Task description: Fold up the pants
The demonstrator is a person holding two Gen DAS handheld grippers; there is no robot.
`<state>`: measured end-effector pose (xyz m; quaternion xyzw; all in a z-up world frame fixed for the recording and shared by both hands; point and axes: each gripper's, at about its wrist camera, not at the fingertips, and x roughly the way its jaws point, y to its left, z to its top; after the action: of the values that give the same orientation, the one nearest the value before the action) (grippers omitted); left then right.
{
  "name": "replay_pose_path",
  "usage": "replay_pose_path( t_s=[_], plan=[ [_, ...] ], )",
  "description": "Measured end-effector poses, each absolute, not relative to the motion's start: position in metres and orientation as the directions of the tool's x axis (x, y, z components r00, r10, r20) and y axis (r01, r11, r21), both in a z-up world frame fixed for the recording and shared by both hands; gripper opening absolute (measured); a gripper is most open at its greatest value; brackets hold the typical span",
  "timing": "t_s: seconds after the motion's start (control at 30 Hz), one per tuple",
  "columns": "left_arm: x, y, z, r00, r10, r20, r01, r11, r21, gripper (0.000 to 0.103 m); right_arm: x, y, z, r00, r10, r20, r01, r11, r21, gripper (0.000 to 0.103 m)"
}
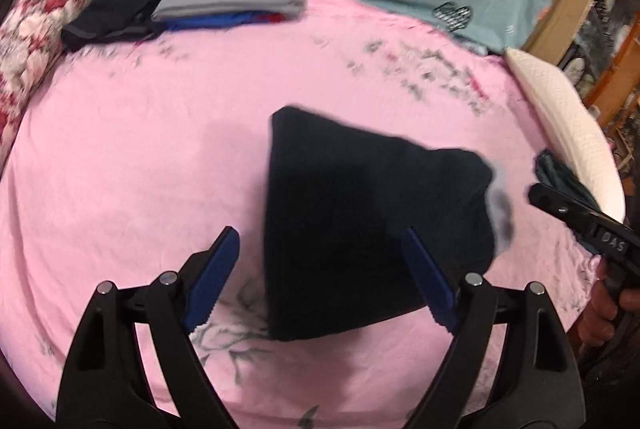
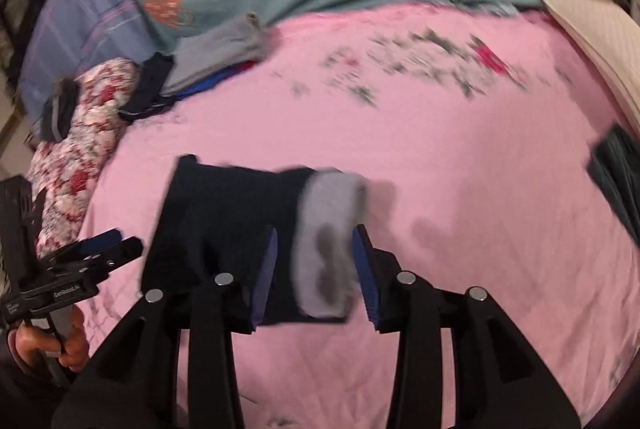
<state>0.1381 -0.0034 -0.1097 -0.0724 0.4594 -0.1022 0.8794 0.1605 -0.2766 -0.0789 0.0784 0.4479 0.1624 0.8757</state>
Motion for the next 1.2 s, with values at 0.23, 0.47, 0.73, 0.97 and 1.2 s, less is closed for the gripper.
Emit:
replay_pose_path(
  t_s=[0.23, 0.47, 0.73, 0.97, 1.2],
  plan=[
    [0.160, -0.039, -0.154, 0.413, -0.282, -0.866, 0.228, 0.953, -0.202, 0.085, 0.207, -0.248, -0.116, 0.470, 0.351, -0.810, -0.240, 0.934, 0.266, 0.039],
    [0.162, -0.044, -0.172, 0.398, -0.264, -0.879, 0.252, 0.952, -0.172, 0.086, 0.222, -0.259, -0.151, 0.391, 0.348, -0.852, -0.230, 0.933, 0.276, 0.039],
    [0.163, -0.039, -0.164, 0.398, -0.258, -0.880, 0.247, 0.954, -0.168, 0.086, 0.223, -0.241, -0.101, 0.405, 0.321, -0.856, -0.268, 0.937, 0.224, 0.040],
    [0.140, 0.018, -0.142, 0.444, -0.271, -0.854, 0.134, 0.963, -0.236, 0.086, 0.229, -0.180, -0.063, 0.411, 0.464, -0.785, -0.446, 0.853, 0.270, 0.040],
    [0.113, 0.077, -0.143, 0.467, -0.226, -0.855, -0.009, 0.965, -0.261, 0.086, 0.256, -0.096, -0.111, 0.265, 0.460, -0.847, -0.537, 0.800, 0.266, 0.015]
  ],
)
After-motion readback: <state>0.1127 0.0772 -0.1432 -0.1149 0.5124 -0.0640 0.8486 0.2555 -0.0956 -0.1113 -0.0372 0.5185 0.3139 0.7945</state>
